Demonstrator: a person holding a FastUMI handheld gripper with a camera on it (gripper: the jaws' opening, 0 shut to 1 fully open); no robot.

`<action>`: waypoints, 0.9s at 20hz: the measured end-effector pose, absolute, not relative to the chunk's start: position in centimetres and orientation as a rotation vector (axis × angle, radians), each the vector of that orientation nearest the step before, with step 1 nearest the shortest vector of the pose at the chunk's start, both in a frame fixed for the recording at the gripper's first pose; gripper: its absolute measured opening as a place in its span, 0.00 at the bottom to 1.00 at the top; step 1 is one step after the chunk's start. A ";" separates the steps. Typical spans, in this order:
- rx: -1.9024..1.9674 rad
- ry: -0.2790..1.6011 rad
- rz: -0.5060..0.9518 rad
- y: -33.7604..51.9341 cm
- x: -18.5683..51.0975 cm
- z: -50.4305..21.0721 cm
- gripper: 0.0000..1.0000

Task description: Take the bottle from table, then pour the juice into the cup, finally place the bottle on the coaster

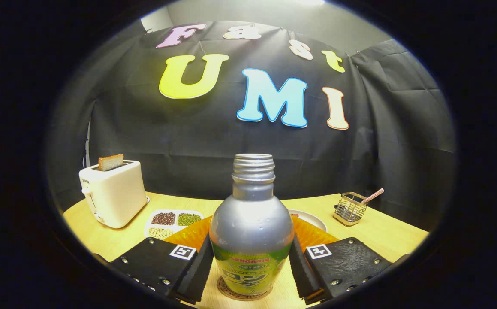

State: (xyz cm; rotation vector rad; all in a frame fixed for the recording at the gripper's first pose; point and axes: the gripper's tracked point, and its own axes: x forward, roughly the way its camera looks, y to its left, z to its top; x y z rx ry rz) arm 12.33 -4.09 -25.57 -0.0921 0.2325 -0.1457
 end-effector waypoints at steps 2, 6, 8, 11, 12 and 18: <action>-0.098 0.243 -0.136 -3.7 12.6 -26.5 0.79; -0.079 0.266 -0.114 -3.2 12.7 -28.7 0.79; -0.093 0.272 -0.117 -3.4 12.8 -29.4 0.79; -0.099 0.254 -0.116 -3.4 12.7 -29.7 0.79; -0.093 0.245 -0.118 -3.5 12.8 -29.8 0.79; -0.067 0.191 -0.116 -3.7 12.6 -29.4 0.79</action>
